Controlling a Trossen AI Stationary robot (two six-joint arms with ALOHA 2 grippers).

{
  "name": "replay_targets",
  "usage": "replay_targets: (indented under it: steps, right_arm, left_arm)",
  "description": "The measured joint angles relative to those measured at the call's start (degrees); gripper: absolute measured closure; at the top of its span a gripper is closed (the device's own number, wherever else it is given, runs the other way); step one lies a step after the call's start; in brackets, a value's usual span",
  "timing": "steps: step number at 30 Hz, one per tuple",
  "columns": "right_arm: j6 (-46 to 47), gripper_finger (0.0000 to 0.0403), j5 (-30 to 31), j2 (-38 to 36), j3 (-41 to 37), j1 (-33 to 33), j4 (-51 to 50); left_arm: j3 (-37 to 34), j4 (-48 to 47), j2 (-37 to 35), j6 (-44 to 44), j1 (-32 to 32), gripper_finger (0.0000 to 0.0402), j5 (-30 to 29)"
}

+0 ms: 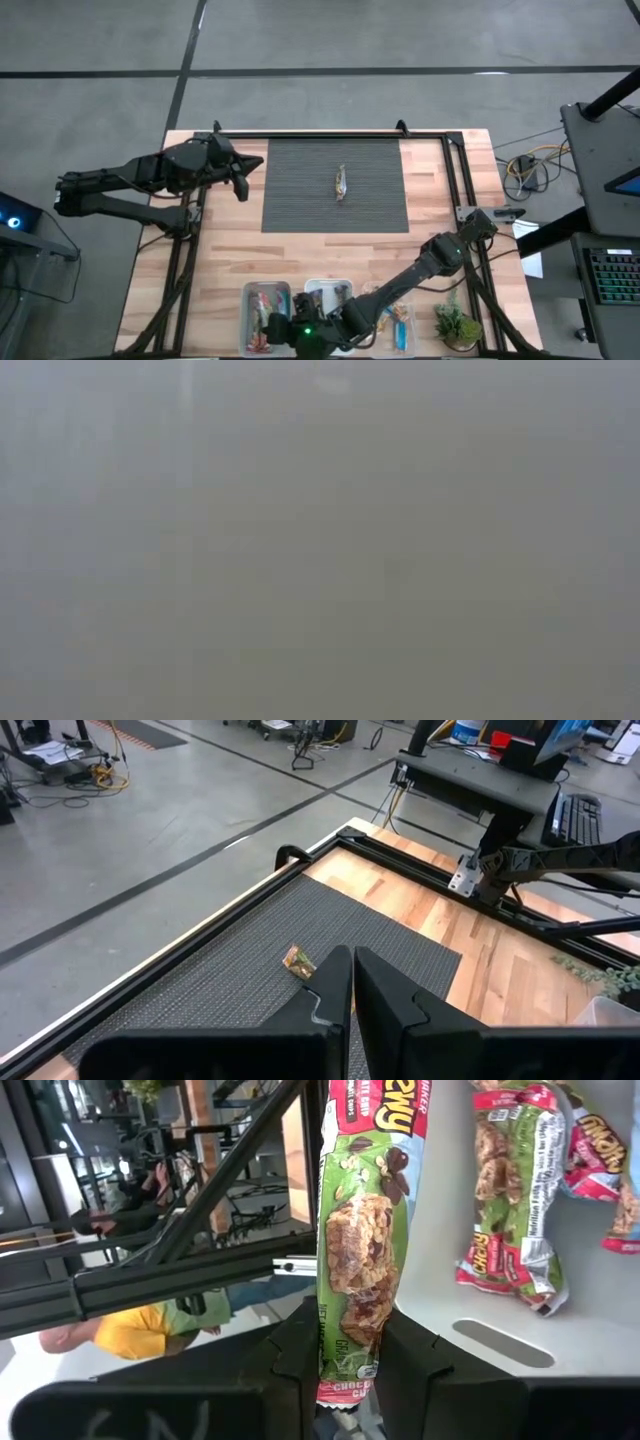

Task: Pick and place Granola Bars by type
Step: Put the red granola bar into the gray bin

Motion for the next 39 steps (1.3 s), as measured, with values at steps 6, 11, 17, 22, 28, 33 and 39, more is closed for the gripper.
replay_targets:
  steps: [6, 11, 17, 22, 28, 33, 39]
  right_arm:
    - [1.55, 0.0335, -0.21, 0.00, -0.02, 0.19, -1.17]
    - [3.49, 0.0335, -0.26, 0.17, -0.02, 0.26, -1.61]
    - [5.17, 0.0335, -0.68, 0.76, -0.20, 0.26, -2.74]
    - [5.12, 0.0335, -1.27, 0.76, -0.20, 0.24, -3.13]
    - [6.26, 0.0335, -2.21, 0.76, -0.20, 0.24, -5.76]
    - [6.24, 0.0335, -2.36, 0.76, -0.20, 0.24, -5.71]
    - [6.21, 0.0335, -2.36, 0.76, -0.20, 0.24, -5.70]
  left_arm:
    - [-0.84, -0.04, 0.08, -0.24, 0.00, 0.0402, 0.00]
    - [-0.85, 0.04, 0.31, -0.26, 0.01, 0.0402, 0.00]
    - [-0.85, 0.04, 0.31, -0.35, 0.00, 0.0402, 0.00]
    - [-0.85, 0.06, 0.28, -0.41, 0.02, 0.0402, 0.00]
    - [-0.85, 0.17, 0.28, -0.67, 0.02, 0.0402, 0.00]
    - [-0.85, 0.27, 0.28, -0.68, 0.00, 0.0402, 0.00]
    - [-0.85, 0.59, 0.28, -0.71, 0.01, 0.0402, 0.00]
